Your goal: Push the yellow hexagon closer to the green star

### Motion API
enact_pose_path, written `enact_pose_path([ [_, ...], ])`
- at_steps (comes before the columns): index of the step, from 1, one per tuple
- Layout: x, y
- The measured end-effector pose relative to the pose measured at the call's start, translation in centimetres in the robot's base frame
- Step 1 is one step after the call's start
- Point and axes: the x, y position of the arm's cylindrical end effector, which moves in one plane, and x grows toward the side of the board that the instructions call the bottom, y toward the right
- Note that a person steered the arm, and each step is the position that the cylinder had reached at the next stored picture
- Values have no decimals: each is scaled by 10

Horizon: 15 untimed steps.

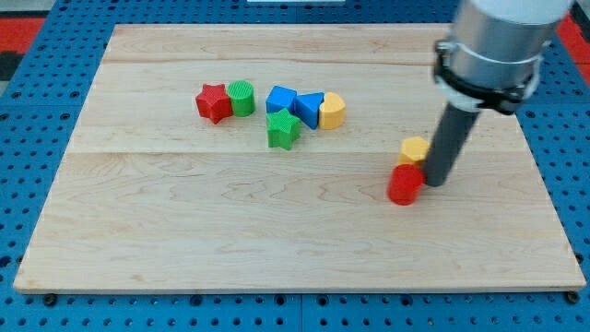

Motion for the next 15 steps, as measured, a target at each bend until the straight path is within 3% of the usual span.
enact_pose_path([
  [2,-9,45],
  [4,-42,49],
  [7,-35,-24],
  [10,-20,-26],
  [12,-17,-112],
  [15,-6,-142],
])
